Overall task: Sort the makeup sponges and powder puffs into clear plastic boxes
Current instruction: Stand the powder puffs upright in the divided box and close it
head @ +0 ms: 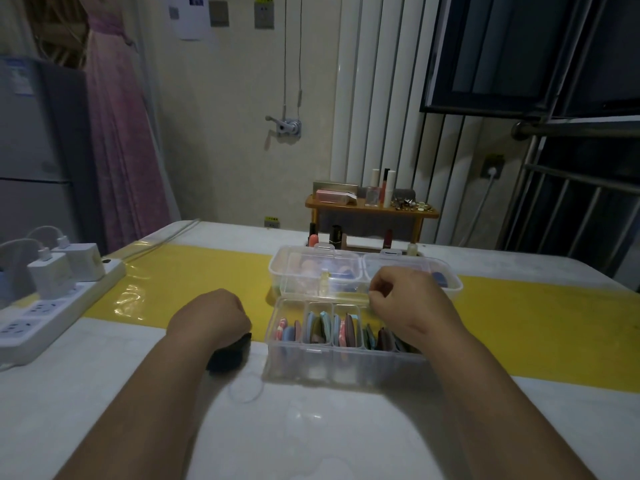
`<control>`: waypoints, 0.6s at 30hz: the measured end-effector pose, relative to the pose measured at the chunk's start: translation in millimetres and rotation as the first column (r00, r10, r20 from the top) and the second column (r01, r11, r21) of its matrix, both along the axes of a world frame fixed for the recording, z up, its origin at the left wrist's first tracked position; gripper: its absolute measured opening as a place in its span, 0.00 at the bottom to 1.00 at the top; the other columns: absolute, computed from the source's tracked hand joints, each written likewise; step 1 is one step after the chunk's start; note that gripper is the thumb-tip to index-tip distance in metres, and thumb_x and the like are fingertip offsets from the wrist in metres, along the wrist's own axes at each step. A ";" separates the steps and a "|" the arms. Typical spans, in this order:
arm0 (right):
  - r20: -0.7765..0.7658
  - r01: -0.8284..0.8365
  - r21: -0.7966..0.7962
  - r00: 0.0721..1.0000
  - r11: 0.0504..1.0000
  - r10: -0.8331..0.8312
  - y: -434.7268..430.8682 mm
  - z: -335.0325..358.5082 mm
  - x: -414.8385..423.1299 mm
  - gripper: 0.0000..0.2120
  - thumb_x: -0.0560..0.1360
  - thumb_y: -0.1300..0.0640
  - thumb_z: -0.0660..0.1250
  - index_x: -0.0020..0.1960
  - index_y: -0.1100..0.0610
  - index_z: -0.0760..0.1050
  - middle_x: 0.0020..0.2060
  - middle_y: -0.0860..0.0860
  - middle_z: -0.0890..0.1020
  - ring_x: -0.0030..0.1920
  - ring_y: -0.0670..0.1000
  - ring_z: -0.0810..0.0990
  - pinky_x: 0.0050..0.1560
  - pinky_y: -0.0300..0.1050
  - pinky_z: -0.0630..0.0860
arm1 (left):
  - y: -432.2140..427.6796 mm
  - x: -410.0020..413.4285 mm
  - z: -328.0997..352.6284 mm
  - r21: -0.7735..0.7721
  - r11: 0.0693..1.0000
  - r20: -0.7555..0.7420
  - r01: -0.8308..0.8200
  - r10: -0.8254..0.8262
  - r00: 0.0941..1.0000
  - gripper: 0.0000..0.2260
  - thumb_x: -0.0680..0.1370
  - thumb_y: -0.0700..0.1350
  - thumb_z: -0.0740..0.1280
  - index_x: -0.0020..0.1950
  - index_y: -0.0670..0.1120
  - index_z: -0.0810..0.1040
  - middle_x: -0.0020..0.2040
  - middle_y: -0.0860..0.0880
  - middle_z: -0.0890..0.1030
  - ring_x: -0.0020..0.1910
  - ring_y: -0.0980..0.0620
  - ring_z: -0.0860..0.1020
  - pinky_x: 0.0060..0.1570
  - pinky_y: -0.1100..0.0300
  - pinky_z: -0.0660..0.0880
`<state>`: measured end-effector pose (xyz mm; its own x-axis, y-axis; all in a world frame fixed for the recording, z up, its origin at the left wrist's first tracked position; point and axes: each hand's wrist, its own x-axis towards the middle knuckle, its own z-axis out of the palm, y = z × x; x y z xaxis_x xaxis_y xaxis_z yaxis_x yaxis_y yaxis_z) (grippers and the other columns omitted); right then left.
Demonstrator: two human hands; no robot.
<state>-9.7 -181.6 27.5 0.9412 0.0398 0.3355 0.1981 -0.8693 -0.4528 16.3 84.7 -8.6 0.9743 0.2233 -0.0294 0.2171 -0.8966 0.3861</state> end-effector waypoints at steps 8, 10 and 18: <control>-0.003 0.000 0.009 1.000 1.000 0.000 -2.1 -2.0 0.8 0.05 0.79 0.56 0.64 0.49 0.48 0.78 0.44 0.47 0.81 0.43 0.46 0.78 0.47 0.45 0.80 | -4.0 -4.6 2.5 0.042 0.996 -0.033 0.074 -0.072 0.997 0.06 0.72 0.48 0.68 0.47 0.51 0.80 0.44 0.53 0.79 0.46 0.52 0.78 0.47 0.57 0.78; 0.003 0.001 0.013 1.000 1.000 -0.001 -2.4 -2.3 1.4 0.05 0.79 0.56 0.64 0.49 0.48 0.78 0.44 0.47 0.81 0.43 0.46 0.78 0.47 0.46 0.80 | -4.7 -4.8 1.6 0.047 0.993 -0.020 0.104 -0.104 0.994 0.09 0.72 0.45 0.69 0.52 0.52 0.79 0.48 0.53 0.78 0.48 0.52 0.76 0.47 0.59 0.75; 0.038 0.016 0.095 0.999 0.995 -0.020 -4.3 -5.1 5.1 0.05 0.78 0.55 0.65 0.50 0.47 0.79 0.44 0.45 0.82 0.44 0.46 0.78 0.48 0.49 0.81 | -4.1 -3.6 1.2 -0.090 0.994 0.106 0.055 -0.046 0.993 0.16 0.73 0.38 0.72 0.58 0.52 0.80 0.58 0.48 0.77 0.56 0.48 0.77 0.49 0.57 0.77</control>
